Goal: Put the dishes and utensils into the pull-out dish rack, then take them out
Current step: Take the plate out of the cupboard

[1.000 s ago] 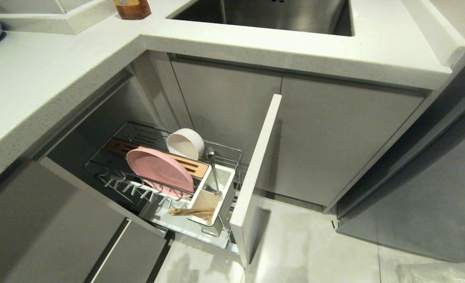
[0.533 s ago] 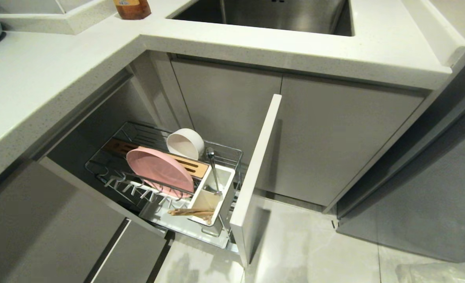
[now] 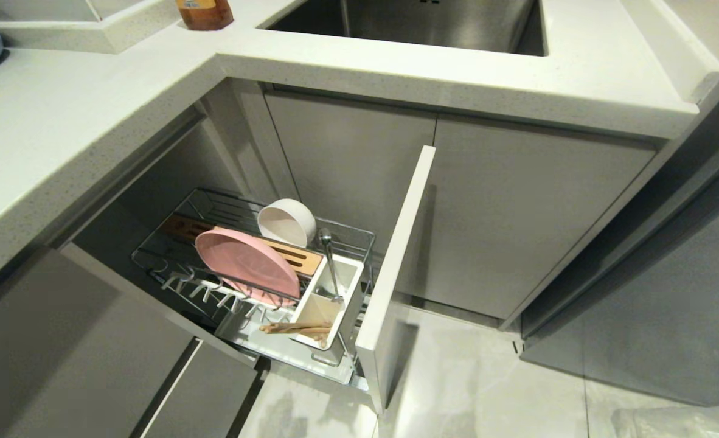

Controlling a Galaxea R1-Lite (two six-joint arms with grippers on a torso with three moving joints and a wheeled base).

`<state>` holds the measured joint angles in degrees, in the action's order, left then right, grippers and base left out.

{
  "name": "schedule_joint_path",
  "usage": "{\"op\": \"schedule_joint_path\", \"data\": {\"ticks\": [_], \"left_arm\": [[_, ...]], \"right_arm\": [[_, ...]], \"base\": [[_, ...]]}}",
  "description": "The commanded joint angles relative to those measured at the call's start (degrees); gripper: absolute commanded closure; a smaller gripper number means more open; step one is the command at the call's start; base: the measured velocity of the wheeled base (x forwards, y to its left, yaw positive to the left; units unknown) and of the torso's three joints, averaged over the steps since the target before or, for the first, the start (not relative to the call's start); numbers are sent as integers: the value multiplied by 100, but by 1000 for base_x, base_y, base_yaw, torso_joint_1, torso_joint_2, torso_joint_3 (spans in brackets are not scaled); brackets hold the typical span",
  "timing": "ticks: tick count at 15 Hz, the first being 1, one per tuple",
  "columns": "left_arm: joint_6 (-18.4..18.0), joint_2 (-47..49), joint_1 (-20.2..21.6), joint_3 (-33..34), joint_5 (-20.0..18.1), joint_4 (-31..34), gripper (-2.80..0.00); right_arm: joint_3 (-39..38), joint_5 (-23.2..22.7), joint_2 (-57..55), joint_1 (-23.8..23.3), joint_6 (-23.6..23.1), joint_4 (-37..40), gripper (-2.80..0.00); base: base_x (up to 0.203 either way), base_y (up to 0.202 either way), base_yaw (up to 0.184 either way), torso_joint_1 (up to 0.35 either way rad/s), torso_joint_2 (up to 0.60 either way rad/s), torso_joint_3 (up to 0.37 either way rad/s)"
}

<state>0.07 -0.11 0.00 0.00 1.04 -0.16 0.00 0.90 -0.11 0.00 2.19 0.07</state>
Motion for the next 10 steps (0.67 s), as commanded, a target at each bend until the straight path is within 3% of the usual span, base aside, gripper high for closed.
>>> {"op": "schedule_joint_path", "data": {"ticks": [1, 10], "left_arm": [[1, 2, 0, 9, 2, -2, 0], [1, 2, 0, 9, 2, -2, 0]], "right_arm": [[-18, -2, 2, 0, 0, -7, 0], [-18, -1, 2, 1, 0, 1, 0]], "base": [[0, 0, 0, 0, 0, 0], [0, 0, 0, 0, 0, 0]]}}
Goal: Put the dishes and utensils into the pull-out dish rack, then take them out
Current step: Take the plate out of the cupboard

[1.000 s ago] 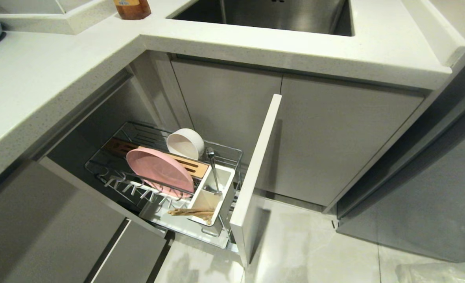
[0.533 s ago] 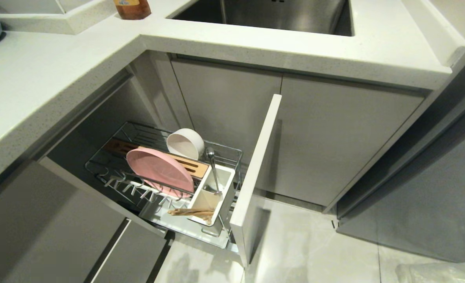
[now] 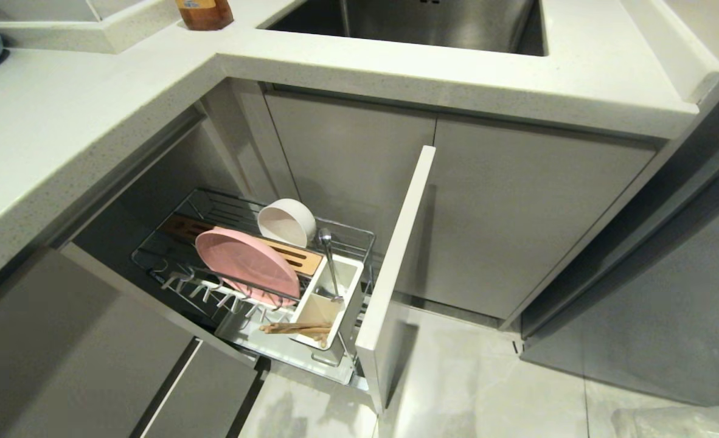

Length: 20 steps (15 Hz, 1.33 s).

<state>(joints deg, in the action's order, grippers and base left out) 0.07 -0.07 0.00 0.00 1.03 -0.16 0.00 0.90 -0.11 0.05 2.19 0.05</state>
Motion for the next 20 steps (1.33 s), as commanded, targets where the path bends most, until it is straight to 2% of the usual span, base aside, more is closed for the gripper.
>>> {"op": "schedule_joint_path", "data": {"ticks": [1, 6, 7, 9, 11, 13, 17, 20], "left_arm": [[1, -1, 0, 9, 3, -2, 0], [4, -7, 0, -21, 6, -66, 0], [47, -4, 0, -262, 7, -165, 0], [126, 1, 0, -1101, -1, -152, 0], [149, 94, 0, -2116, -35, 255, 0], [166, 436, 1, -3255, -241, 852, 0], [230, 1977, 9, -4680, -592, 1204, 0], [683, 3400, -25, -5632, -654, 929, 0]], "right_arm": [[-15, -2, 2, -2, 0, 1, 0], [-18, 0, 2, -4, 0, 4, 0], [-16, -2, 2, -1, 0, 3, 0], [-16, 4, 2, -4, 0, 2, 0], [-17, -2, 2, -4, 0, 4, 0], [-18, -2, 2, -5, 0, 4, 0], [-13, 5, 2, -2, 0, -4, 0], [-12, 0, 2, 2, 1, 0, 0]], "base": [[0, 0, 0, 0, 0, 0], [0, 0, 0, 0, 0, 0], [0, 0, 0, 0, 0, 0], [0, 0, 0, 0, 0, 0], [0, 0, 0, 0, 0, 0], [0, 0, 0, 0, 0, 0], [0, 0, 0, 0, 0, 0], [0, 0, 0, 0, 0, 0]]}}
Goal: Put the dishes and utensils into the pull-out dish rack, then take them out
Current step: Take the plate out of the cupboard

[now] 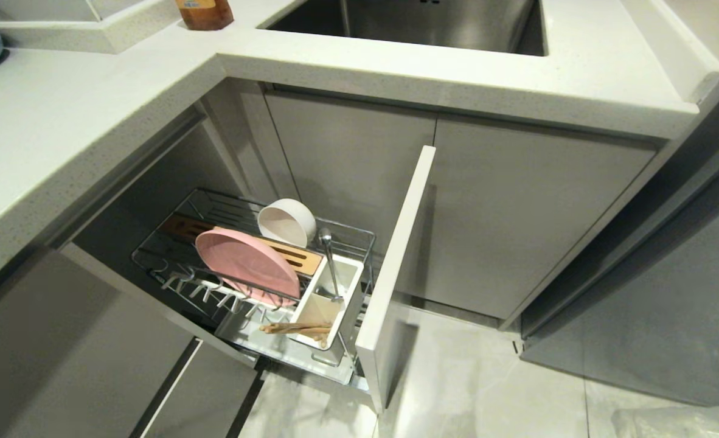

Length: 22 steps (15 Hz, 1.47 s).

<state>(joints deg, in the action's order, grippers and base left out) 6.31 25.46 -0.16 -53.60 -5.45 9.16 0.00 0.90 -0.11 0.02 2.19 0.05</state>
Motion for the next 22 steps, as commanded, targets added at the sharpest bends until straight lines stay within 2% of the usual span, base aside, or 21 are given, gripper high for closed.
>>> {"op": "schedule_joint_path", "data": {"ticks": [1, 3, 5, 8, 13, 15, 18, 20, 22], "left_arm": [[272, 1266, -14, -628, -10, -65, 0], [683, 2079, -119, -1270, -15, -80, 0], [1074, 2649, -732, -1864, -12, 355, 0], [2057, 3395, -1469, -2629, 176, 1184, 0], [3454, 4230, -2000, -3042, 1160, 1796, 0], [4084, 4563, -2464, -3219, 1647, 2207, 0], [4599, 5130, -3287, -3457, 2448, 2514, 0], [4829, 5606, -3465, -3486, 2854, 2850, 0], [4990, 5986, -3463, -3467, 2992, 3147, 0]], "right_arm": [[-17, -2, 2, -2, 0, -5, 0], [-17, -2, 2, 6, 0, 3, 0], [-15, -1, 2, 2, 0, -2, 0], [-18, 4, 2, -2, 0, -4, 0], [-10, 5, 2, 1, 0, 0, 0], [-17, -2, 2, -2, 0, -5, 0], [-16, -2, 2, -1, 0, -2, 0], [-15, 3, 2, -2, 0, 2, 0], [-18, -2, 2, 1, 0, 2, 0]], "base": [[0, 0, 0, 0, 0, 0], [0, 0, 0, 0, 0, 0], [0, 0, 0, 0, 0, 0], [0, 0, 0, 0, 0, 0], [0, 0, 0, 0, 0, 0], [0, 0, 0, 0, 0, 0], [0, 0, 0, 0, 0, 0], [0, 0, 0, 0, 0, 0], [0, 0, 0, 0, 0, 0]]}}
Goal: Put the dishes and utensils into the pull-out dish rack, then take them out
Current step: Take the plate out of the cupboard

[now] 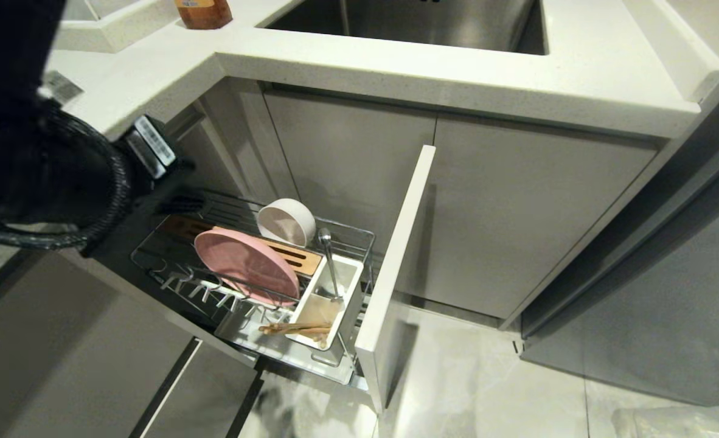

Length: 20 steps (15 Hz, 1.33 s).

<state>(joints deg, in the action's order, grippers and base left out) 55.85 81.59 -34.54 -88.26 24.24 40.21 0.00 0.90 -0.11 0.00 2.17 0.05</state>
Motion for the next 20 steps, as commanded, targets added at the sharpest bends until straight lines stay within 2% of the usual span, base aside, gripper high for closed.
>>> {"op": "schedule_joint_path", "data": {"ticks": [1, 4, 9, 13, 20], "left_arm": [[95, 515, -13, 6, 38, 85, 0], [276, 1008, 252, -53, 45, 17, 0], [313, 1418, 681, -68, 70, -145, 0], [296, 1512, 720, -69, 243, -145, 0], [295, 1526, 755, -121, 257, -207, 0]], "right_arm": [[-18, 4, 2, 0, 2, 2, 0], [-18, 5, 2, 8, 2, 3, 0], [-17, -2, 2, 6, 3, 3, 0], [-12, 1, 2, 4, 2, 1, 0], [-18, -2, 2, 3, 2, 1, 0]], "base": [[0, 0, 0, 0, 0, 0], [0, 0, 0, 0, 0, 0], [0, 0, 0, 0, 0, 0], [0, 0, 0, 0, 0, 0], [0, 0, 0, 0, 0, 0]]}}
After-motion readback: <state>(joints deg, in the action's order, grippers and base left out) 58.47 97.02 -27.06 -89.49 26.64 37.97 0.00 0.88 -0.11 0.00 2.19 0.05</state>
